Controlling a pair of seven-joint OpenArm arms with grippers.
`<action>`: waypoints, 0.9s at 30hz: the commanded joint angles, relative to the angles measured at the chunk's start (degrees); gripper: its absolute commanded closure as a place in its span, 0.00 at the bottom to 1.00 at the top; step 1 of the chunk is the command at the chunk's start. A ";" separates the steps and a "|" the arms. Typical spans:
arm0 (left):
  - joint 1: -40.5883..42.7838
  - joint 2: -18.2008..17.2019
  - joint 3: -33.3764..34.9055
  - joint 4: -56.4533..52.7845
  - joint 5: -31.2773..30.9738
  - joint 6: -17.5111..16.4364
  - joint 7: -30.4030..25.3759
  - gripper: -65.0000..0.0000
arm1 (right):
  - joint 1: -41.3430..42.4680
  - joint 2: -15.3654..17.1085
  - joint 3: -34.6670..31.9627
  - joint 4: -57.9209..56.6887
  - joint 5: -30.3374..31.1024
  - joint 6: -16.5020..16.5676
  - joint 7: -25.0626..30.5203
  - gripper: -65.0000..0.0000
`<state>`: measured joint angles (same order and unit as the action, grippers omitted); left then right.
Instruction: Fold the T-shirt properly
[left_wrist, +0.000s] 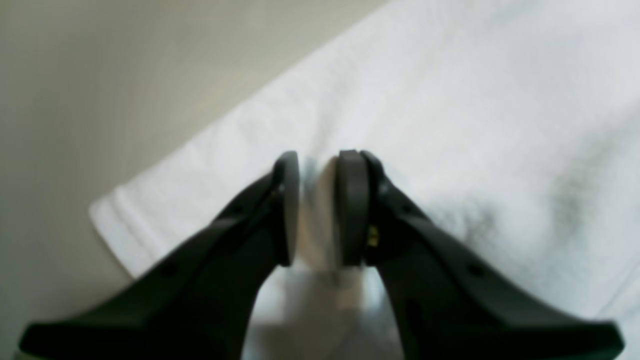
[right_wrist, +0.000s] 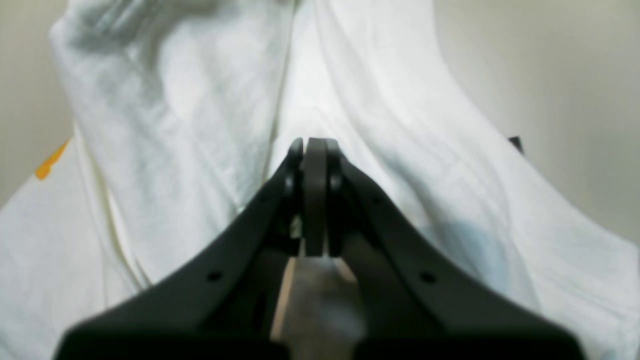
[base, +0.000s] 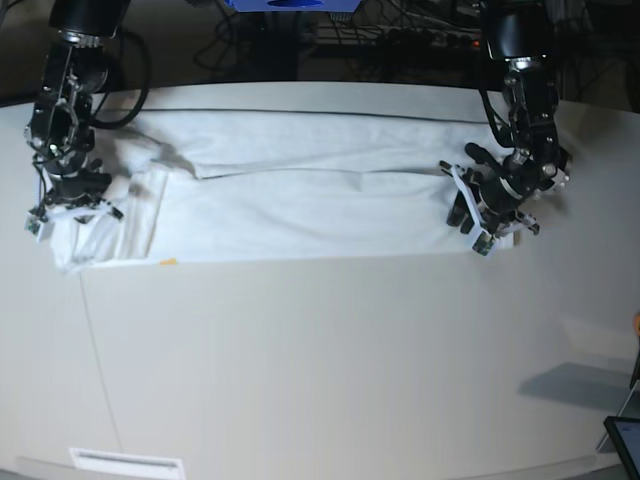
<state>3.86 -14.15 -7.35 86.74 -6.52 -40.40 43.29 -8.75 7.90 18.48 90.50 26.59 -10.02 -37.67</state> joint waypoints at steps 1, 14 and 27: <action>0.76 -0.05 0.63 -3.71 8.77 0.40 10.29 0.78 | 0.97 1.46 0.29 0.45 -0.61 -0.31 0.44 1.00; -3.64 0.92 0.19 1.22 8.94 0.40 14.16 0.78 | 5.46 3.66 -3.75 1.50 -0.61 -0.22 0.44 1.00; -2.76 0.66 0.01 10.98 8.85 0.40 17.42 0.78 | 1.24 -5.48 -5.25 23.30 2.29 -0.40 -18.64 0.63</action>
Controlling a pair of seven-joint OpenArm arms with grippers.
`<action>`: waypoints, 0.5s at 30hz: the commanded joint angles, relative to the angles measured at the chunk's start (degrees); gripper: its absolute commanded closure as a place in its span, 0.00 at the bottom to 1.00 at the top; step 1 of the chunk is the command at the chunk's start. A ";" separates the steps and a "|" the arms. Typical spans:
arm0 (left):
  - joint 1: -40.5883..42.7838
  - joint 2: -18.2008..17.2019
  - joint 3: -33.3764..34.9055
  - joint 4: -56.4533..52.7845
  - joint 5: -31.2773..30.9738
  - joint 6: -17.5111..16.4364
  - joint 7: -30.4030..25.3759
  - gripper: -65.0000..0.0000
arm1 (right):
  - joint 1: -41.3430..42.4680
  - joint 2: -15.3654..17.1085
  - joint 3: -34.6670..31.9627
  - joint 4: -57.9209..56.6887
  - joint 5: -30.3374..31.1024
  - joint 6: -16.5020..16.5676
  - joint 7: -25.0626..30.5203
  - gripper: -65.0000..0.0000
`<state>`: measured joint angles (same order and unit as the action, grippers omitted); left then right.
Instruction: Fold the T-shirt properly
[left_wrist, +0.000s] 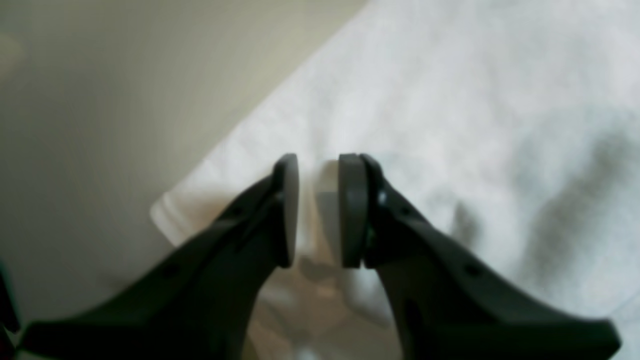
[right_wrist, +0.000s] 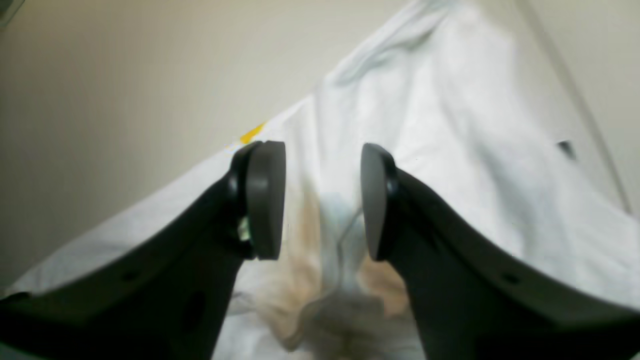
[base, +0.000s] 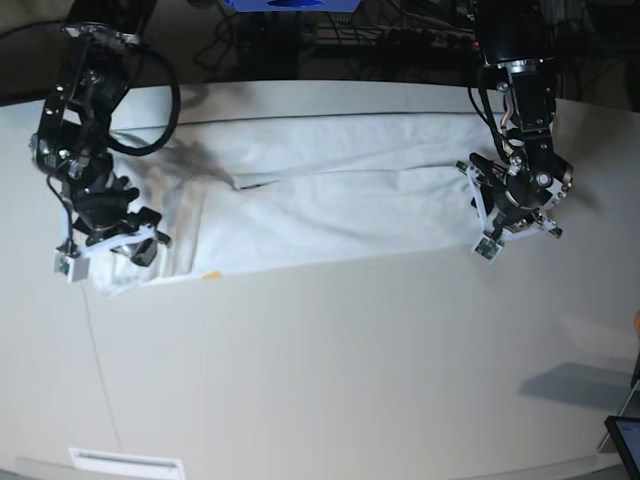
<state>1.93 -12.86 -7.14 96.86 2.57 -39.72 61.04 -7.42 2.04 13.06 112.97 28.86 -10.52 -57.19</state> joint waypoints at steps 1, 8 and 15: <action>-0.84 -0.63 -0.20 0.86 -0.24 -0.28 -0.33 0.78 | -0.89 -0.24 0.00 0.83 1.25 0.11 1.14 0.63; -0.75 -1.42 -0.20 0.94 -0.24 -0.28 -0.42 0.78 | -2.82 -0.51 -2.29 0.83 4.94 -0.07 1.23 0.63; -0.48 -1.42 -0.20 1.03 -0.24 -0.28 -0.42 0.78 | -3.00 -0.59 -5.10 0.66 4.94 -0.16 1.58 0.63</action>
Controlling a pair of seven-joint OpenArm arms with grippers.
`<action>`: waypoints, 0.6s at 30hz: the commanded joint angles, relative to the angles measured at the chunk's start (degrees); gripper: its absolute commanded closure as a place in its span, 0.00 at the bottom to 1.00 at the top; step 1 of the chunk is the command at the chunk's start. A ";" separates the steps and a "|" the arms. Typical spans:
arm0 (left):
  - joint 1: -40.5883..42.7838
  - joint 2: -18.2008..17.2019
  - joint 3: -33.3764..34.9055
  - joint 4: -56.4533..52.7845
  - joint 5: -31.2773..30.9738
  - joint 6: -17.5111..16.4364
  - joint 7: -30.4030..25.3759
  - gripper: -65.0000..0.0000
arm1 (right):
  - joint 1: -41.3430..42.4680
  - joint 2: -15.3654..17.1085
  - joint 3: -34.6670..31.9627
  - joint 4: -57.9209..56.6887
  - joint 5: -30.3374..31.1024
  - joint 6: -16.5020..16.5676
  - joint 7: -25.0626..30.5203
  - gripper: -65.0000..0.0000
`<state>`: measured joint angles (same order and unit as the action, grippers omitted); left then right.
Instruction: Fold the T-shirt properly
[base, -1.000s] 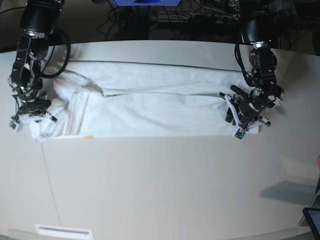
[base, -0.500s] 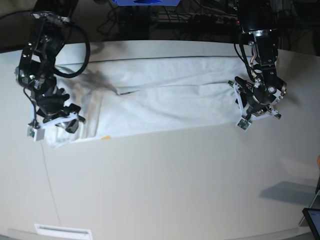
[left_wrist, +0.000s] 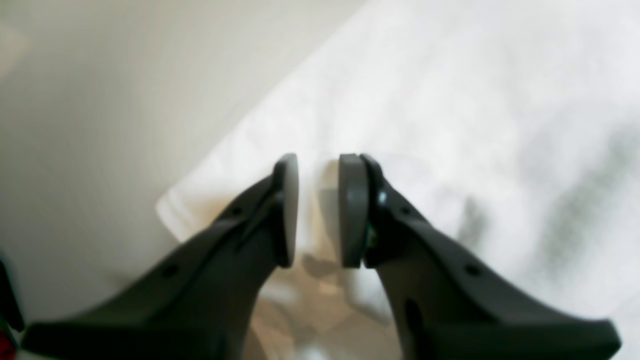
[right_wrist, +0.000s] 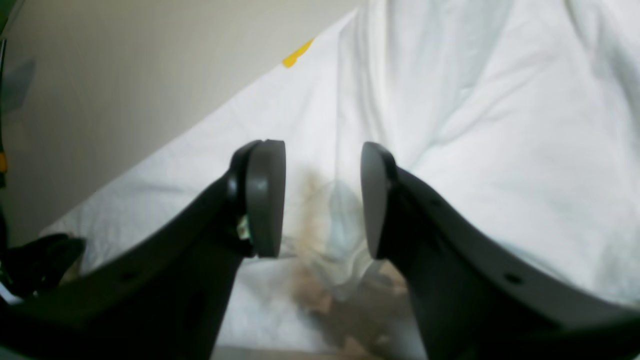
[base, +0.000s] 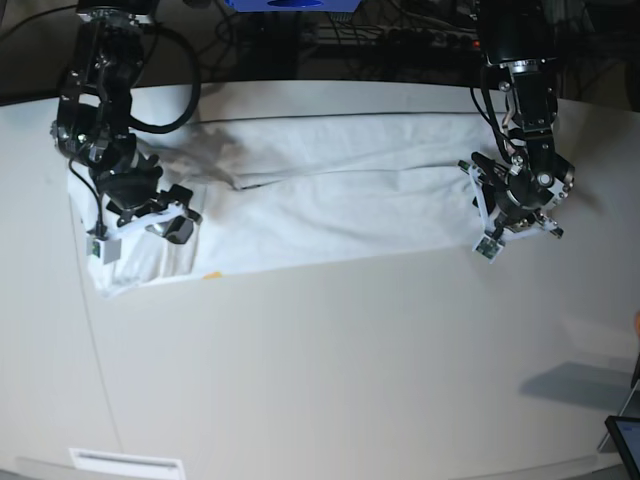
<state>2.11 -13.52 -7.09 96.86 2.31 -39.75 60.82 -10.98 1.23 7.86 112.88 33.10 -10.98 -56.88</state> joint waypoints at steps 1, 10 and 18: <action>-0.66 -0.77 -0.25 1.03 0.02 -0.25 -0.20 0.78 | 0.57 0.22 0.01 0.31 0.70 0.30 1.89 0.62; -0.57 -1.29 -0.25 1.03 0.02 -0.25 -0.20 0.78 | 0.57 0.66 0.10 -2.95 0.52 0.30 4.18 0.61; -0.57 -1.47 -0.25 1.03 -0.06 -0.25 -0.29 0.78 | 0.39 2.33 -0.17 -5.23 0.52 0.30 6.99 0.61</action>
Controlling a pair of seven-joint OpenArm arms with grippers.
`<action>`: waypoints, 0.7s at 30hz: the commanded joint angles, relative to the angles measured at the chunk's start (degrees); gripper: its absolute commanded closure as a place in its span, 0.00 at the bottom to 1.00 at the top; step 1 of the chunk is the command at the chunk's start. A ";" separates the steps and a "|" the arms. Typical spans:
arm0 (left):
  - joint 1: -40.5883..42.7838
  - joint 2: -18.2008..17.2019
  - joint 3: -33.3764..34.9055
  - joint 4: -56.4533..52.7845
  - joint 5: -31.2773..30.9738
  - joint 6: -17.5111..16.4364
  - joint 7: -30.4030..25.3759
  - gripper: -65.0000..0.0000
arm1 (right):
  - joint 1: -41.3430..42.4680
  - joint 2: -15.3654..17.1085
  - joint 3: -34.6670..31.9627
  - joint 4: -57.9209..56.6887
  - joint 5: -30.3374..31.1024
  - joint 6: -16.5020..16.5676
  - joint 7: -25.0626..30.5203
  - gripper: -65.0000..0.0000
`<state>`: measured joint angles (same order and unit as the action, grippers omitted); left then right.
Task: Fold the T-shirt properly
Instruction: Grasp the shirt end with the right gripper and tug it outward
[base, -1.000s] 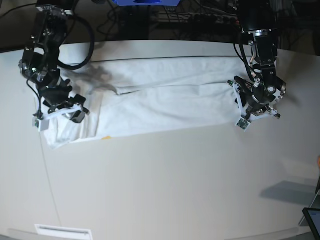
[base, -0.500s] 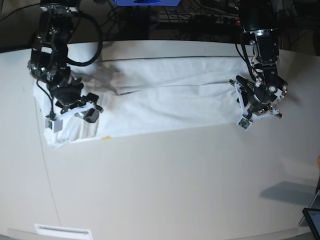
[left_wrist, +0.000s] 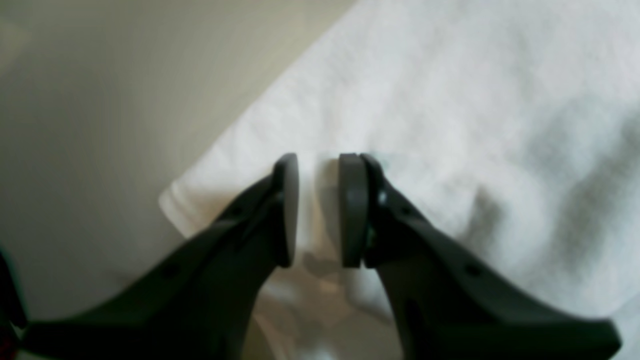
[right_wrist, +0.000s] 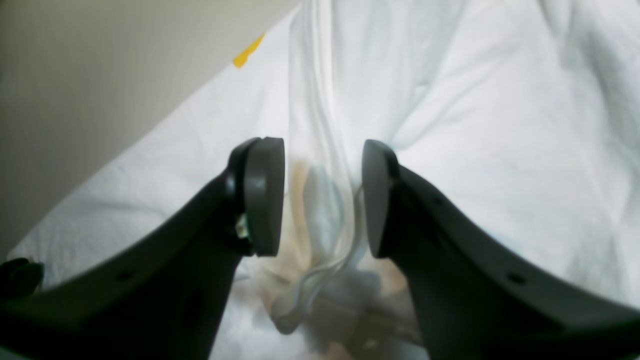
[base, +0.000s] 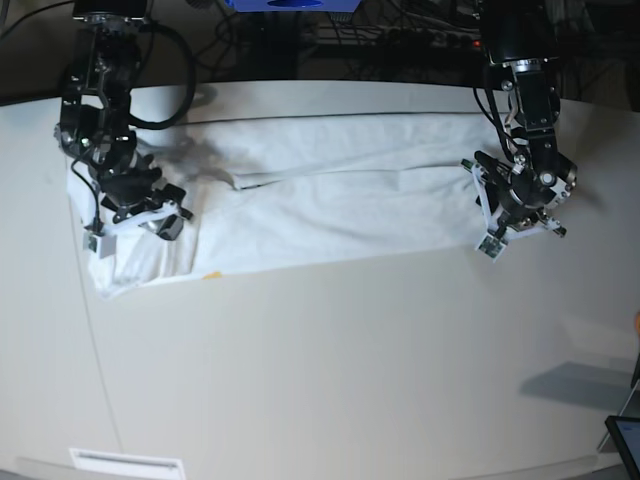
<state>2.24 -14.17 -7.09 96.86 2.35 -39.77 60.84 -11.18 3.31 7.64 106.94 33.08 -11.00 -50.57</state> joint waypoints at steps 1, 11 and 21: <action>-0.61 -0.81 -0.25 0.94 -0.11 -0.23 -0.31 0.78 | 0.67 0.34 -0.03 0.54 0.55 0.32 0.68 0.61; 0.00 -0.81 -0.25 0.94 -0.11 -0.23 -0.31 0.78 | 0.94 0.25 -1.79 -2.36 0.55 0.32 1.47 0.62; -0.09 -0.81 -0.25 0.94 -0.02 -0.23 -0.31 0.78 | 0.94 0.07 -3.02 -2.19 0.63 0.32 0.94 0.90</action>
<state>3.01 -14.31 -7.09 96.86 2.35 -39.77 60.84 -10.94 3.11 4.58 103.63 33.10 -11.00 -50.19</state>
